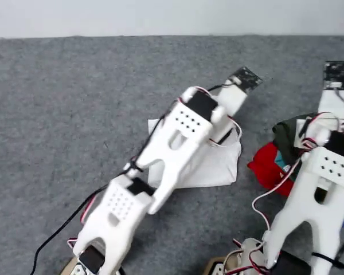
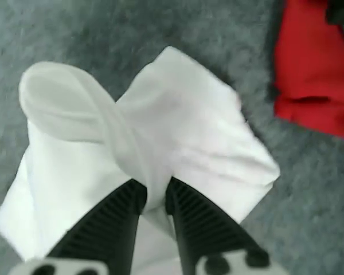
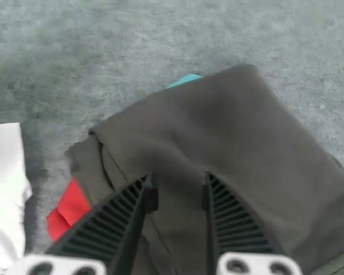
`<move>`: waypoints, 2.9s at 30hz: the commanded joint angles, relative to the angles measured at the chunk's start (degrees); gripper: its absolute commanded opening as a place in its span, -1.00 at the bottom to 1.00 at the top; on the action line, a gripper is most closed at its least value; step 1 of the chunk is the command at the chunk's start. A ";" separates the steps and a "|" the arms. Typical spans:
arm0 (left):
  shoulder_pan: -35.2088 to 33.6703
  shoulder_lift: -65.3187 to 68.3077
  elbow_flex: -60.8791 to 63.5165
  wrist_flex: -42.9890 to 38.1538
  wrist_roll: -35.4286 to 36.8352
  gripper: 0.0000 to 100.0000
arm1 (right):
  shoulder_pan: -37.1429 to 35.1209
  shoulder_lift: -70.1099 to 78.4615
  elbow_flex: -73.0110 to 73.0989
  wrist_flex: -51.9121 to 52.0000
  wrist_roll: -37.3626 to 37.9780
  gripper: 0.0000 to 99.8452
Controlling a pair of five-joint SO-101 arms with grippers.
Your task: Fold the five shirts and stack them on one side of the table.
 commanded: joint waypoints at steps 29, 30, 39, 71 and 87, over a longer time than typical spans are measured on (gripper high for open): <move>-8.00 11.52 -35.12 2.99 0.26 -0.38 | -10.59 -9.98 4.48 1.36 0.70 -0.72; -9.67 9.76 -35.21 2.99 0.26 -0.38 | -13.14 -9.98 5.89 -0.22 0.70 -0.72; -17.05 4.84 -18.33 3.08 0.26 -0.38 | -24.66 2.86 12.13 -15.78 0.35 -0.72; -26.64 -1.23 0.57 2.99 -11.60 -0.38 | -30.37 33.45 10.20 -29.14 0.62 -0.72; -23.82 -23.03 1.01 2.99 -11.60 -0.38 | -30.37 21.85 5.19 -17.89 3.25 -0.98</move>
